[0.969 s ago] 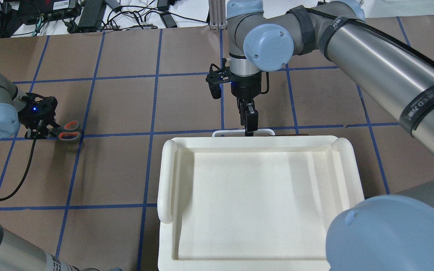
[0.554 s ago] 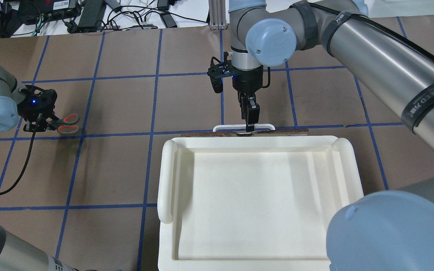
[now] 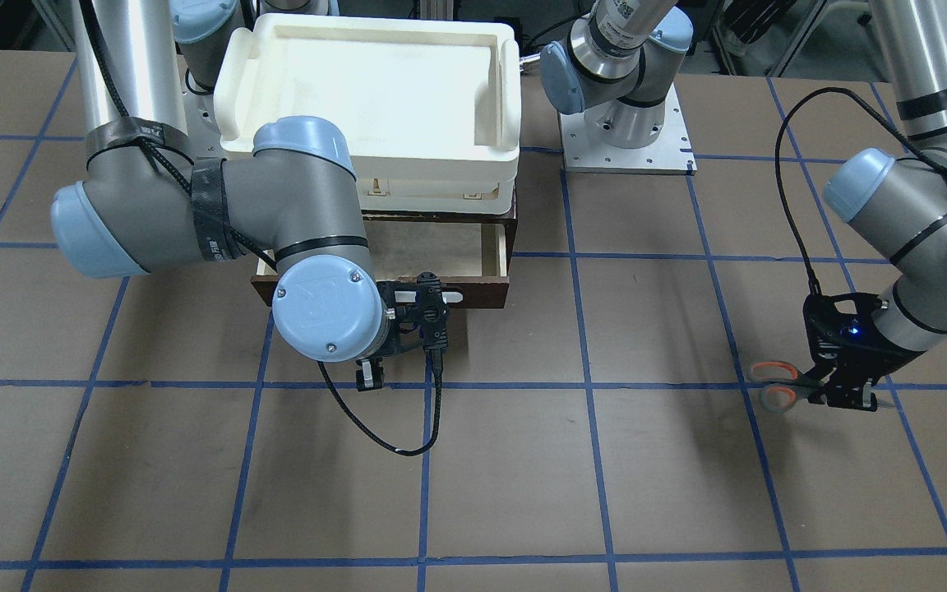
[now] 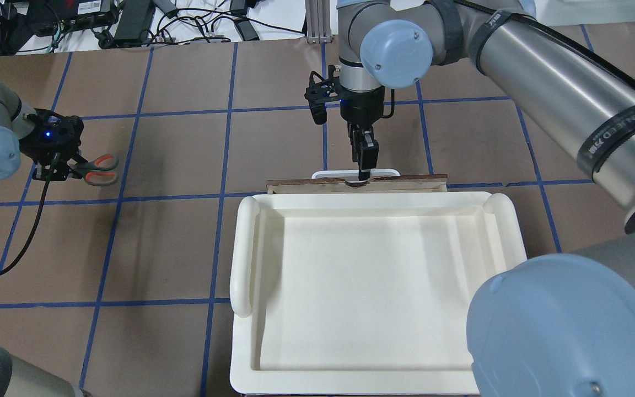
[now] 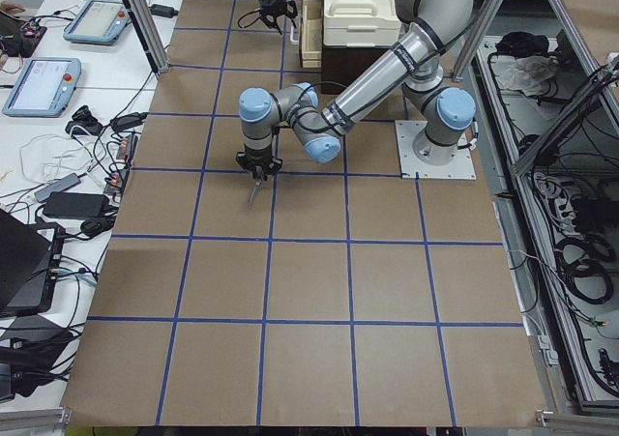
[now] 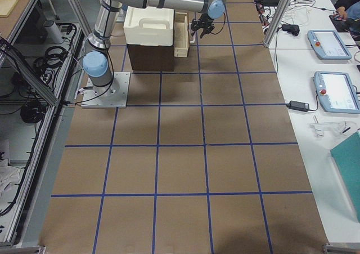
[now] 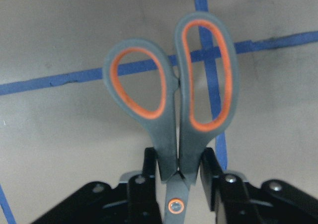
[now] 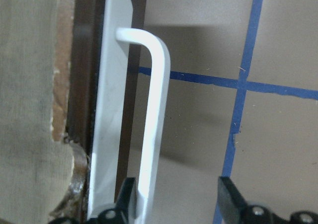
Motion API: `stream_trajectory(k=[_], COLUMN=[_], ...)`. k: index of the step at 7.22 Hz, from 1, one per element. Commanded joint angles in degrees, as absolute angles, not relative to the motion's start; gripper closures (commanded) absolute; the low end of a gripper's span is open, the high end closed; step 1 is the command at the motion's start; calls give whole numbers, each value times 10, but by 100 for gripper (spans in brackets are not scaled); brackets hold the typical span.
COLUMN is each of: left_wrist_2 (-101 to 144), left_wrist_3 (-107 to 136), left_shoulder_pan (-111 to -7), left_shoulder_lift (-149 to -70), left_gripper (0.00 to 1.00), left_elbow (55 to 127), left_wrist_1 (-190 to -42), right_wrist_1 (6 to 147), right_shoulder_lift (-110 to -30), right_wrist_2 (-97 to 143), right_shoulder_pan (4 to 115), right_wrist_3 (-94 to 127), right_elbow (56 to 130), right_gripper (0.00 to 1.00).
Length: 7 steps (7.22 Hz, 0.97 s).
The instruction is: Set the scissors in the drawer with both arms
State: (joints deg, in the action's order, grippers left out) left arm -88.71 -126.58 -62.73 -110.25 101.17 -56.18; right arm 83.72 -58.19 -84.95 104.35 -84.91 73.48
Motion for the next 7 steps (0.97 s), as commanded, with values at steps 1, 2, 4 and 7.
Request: stream_trajectory(k=[1, 2, 4, 7], left_wrist_2=[-869, -868, -868, -867], left_wrist_3=[-1235, -1228, -1201, -1198], left_shoulder_pan=[-655, -667, -685, -700], left_shoulder_lift=[-1071, -1058, -1038, -1013], left_gripper=[100, 100, 100, 100], left_elbow=[1000, 999, 999, 999], left_wrist_1=[-610, -618, -629, -638], right_wrist_1=[847, 847, 862, 890], right_shoulder_lift=[-565, -560, -550, -545], right_wrist_2=[-850, -850, -853, -855], right_shoulder_pan=[1042, 1042, 1042, 1039], right_wrist_3=[-858, -858, -858, -857], right_elbow=[718, 709, 697, 693], right_gripper=[39, 40, 41, 43])
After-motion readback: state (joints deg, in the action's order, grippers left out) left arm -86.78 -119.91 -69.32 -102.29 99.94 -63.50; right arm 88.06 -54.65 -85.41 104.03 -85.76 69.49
